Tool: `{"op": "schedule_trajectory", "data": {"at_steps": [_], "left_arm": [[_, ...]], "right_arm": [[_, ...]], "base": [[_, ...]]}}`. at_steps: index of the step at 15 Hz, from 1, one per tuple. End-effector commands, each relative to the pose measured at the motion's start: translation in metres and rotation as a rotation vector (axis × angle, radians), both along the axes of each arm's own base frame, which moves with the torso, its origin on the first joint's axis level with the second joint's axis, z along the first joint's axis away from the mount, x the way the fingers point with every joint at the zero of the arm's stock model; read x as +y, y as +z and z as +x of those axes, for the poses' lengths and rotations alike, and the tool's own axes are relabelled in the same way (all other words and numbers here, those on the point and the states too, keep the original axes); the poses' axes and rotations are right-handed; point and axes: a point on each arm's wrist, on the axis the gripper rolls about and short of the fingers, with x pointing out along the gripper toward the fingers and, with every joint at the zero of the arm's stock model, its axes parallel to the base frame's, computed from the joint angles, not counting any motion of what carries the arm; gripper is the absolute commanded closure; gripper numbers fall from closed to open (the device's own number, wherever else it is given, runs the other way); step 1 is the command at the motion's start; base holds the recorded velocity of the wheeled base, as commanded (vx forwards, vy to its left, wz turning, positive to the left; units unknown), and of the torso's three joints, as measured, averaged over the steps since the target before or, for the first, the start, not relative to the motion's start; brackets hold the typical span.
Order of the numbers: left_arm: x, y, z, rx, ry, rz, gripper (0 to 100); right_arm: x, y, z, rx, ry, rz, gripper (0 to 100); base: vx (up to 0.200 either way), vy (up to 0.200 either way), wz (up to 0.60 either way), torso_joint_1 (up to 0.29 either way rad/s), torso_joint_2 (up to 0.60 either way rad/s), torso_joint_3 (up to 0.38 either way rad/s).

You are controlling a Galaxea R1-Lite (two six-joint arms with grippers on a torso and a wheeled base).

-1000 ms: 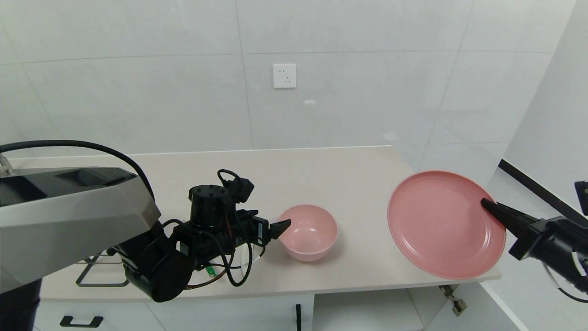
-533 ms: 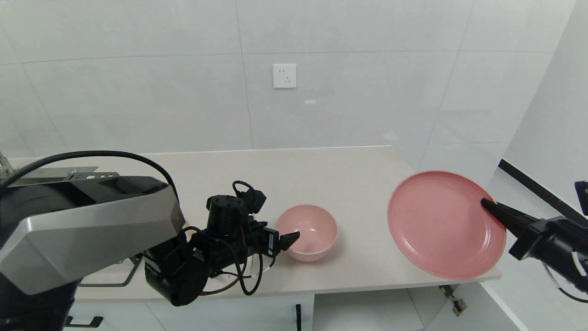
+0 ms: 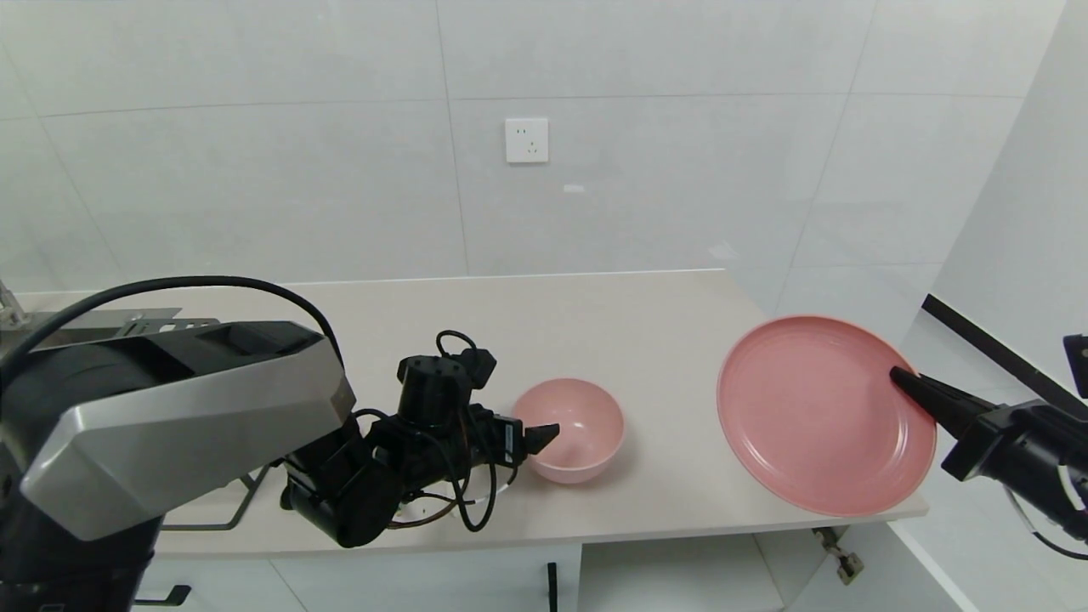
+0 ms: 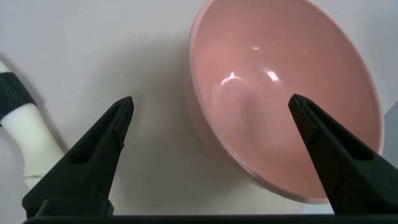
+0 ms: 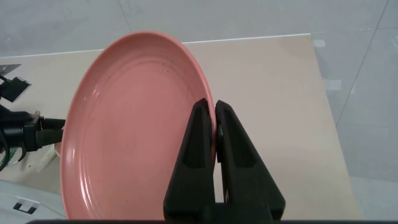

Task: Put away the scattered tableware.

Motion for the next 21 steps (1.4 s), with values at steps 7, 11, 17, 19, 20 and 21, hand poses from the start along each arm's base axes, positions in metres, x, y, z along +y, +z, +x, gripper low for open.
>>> {"op": "schedule_trajectory", "data": {"at_steps": [7, 11, 17, 19, 20, 21], "left_arm": [[-0.003, -0.004, -0.001, 0.018, -0.002, 0.016, 100], [0.002, 0.036, 0.002, -0.14, 0.02, -0.04, 100], [0.023, 0.086, 0.004, -0.475, 0.045, -0.108, 100], [0.035, 0.095, -0.008, -0.503, 0.057, -0.107, 100], [0.038, 0.097, -0.009, -0.534, 0.062, -0.102, 100], [0.046, 0.1, -0.01, -0.613, 0.071, -0.08, 100]], "right_arm": [[0.0, 0.0, 0.0, 0.001, 0.0, 0.0, 100], [0.0, 0.0, 0.0, -0.001, 0.0, 0.0, 100], [0.0, 0.0, 0.0, -0.001, 0.0, 0.0, 100], [0.0, 0.0, 0.0, -0.002, 0.002, 0.0, 100], [0.0, 0.0, 0.0, -0.002, 0.002, 0.0, 100], [0.0, 0.0, 0.0, -0.002, 0.002, 0.0, 100]], "base": [[0.0, 0.0, 0.0, 0.0, 0.0, 0.0], [0.0, 0.0, 0.0, 0.0, 0.0, 0.0], [0.0, 0.0, 0.0, 0.0, 0.0, 0.0], [0.0, 0.0, 0.0, 0.0, 0.0, 0.0], [0.0, 0.0, 0.0, 0.0, 0.0, 0.0], [0.0, 0.0, 0.0, 0.0, 0.0, 0.0]]}}
